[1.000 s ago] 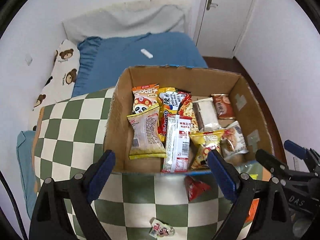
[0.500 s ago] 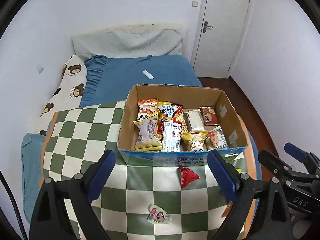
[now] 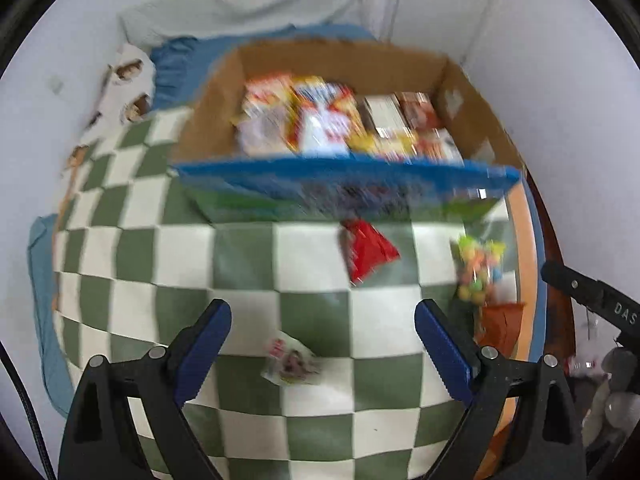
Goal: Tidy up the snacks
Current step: 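Withdraw both tools from the box toward the remaining snacks, then grasp the orange snack bag with the left tool while the right tool grasps the candy-ball bag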
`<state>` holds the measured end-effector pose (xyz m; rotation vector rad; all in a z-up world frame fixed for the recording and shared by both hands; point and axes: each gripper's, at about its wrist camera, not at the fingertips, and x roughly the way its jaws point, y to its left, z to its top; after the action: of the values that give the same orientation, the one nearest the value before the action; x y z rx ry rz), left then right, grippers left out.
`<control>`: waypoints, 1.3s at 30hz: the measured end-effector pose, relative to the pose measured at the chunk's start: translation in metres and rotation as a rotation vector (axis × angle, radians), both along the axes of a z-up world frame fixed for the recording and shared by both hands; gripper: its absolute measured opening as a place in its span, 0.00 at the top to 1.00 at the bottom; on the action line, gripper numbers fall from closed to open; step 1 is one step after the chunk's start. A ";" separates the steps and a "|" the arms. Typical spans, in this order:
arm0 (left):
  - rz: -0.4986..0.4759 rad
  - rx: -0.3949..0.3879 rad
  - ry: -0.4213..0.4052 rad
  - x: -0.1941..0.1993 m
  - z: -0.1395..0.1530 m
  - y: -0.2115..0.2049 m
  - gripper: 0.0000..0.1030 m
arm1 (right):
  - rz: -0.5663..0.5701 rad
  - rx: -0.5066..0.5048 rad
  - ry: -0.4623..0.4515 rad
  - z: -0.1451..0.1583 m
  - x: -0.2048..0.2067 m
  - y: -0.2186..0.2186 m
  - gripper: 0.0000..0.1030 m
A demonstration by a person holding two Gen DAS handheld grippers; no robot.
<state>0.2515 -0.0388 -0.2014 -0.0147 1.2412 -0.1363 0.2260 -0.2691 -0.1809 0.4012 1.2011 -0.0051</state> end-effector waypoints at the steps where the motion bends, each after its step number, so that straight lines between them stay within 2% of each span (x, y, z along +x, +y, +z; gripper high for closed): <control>1: -0.017 -0.004 0.019 0.000 -0.008 -0.009 0.09 | -0.015 0.007 0.025 -0.010 -0.002 -0.006 0.33; 3: -0.038 0.011 0.043 -0.002 -0.021 -0.025 0.09 | -0.005 0.002 0.075 -0.027 -0.005 -0.011 0.32; 7: -0.081 -0.010 0.140 -0.006 -0.050 -0.052 0.09 | 0.010 0.012 0.174 -0.072 -0.020 -0.013 0.31; 9: -0.110 0.002 0.156 -0.011 -0.057 -0.062 0.09 | -0.018 0.086 0.207 -0.099 -0.029 -0.015 0.32; 11: -0.132 0.014 0.160 -0.014 -0.061 -0.065 0.09 | -0.022 0.151 0.203 -0.111 -0.034 -0.009 0.41; 14: -0.127 0.036 0.158 -0.018 -0.062 -0.060 0.12 | 0.046 0.180 0.172 -0.114 -0.032 0.018 0.46; 16: -0.113 0.032 0.176 -0.018 -0.063 -0.053 0.12 | 0.061 0.209 0.171 -0.117 -0.029 0.026 0.46; 17: -0.103 0.022 0.188 -0.018 -0.064 -0.050 0.12 | 0.055 0.246 0.174 -0.119 -0.027 0.026 0.44; 20: -0.082 -0.038 0.221 -0.018 -0.062 -0.050 0.12 | 0.016 0.286 0.183 -0.116 -0.028 0.015 0.26; 23: -0.108 -0.075 0.243 -0.019 -0.062 -0.070 0.12 | -0.036 0.296 0.126 -0.095 -0.042 -0.010 0.23; 26: -0.181 -0.066 0.280 -0.015 -0.072 -0.108 0.10 | -0.098 0.245 0.099 -0.080 -0.051 -0.038 0.23; 30: -0.261 -0.002 0.334 -0.007 -0.106 -0.157 0.10 | -0.150 0.115 0.081 -0.067 -0.049 -0.067 0.23; 32: -0.284 0.043 0.313 -0.006 -0.115 -0.169 0.18 | -0.164 0.114 0.087 -0.066 -0.045 -0.075 0.23; 33: -0.288 0.062 0.301 -0.007 -0.117 -0.169 0.36 | -0.159 0.114 0.083 -0.066 -0.040 -0.075 0.23; 34: -0.281 0.067 0.296 -0.007 -0.118 -0.166 0.46 | -0.154 0.109 0.081 -0.064 -0.033 -0.080 0.23; 36: -0.244 0.060 0.292 -0.006 -0.118 -0.151 0.53 | -0.116 0.095 0.072 -0.065 -0.020 -0.068 0.24; 39: -0.172 0.063 0.287 0.001 -0.116 -0.121 0.54 | -0.041 0.059 0.075 -0.069 0.003 -0.043 0.24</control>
<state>0.2528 -0.1596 -0.3177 0.1312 1.5324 -0.2513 0.2293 -0.3122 -0.2501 0.4810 1.2690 -0.0200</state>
